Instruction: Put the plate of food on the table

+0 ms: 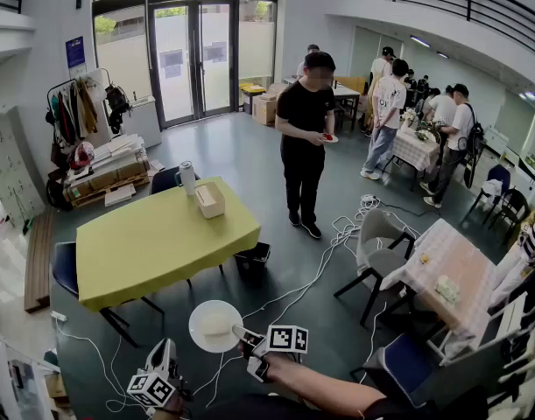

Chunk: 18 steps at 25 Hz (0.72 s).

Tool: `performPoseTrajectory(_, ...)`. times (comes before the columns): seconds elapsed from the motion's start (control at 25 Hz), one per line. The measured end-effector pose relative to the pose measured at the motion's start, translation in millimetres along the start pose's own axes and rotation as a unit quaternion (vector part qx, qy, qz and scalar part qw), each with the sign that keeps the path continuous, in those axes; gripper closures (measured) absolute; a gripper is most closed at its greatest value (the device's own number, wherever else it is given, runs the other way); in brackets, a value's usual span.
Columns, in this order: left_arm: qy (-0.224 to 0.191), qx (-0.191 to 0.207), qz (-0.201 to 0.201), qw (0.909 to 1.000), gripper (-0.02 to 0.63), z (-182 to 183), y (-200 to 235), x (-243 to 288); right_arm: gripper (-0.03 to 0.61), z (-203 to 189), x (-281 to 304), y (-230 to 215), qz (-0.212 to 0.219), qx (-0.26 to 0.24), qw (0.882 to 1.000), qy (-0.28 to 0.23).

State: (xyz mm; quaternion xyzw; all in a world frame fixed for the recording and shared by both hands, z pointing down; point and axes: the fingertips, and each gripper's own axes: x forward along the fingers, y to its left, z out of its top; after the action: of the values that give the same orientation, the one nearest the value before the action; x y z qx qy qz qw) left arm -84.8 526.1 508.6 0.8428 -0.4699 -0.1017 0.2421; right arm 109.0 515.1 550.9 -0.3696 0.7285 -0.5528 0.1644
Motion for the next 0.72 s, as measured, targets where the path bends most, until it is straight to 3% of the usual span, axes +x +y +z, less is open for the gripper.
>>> performPoseTrajectory(0.72,-0.016,0.0,0.013,0.9998,0.594,-18,-4,7,0.554,24,-10,-2,0.021,-0.011,1.0,-0.007)
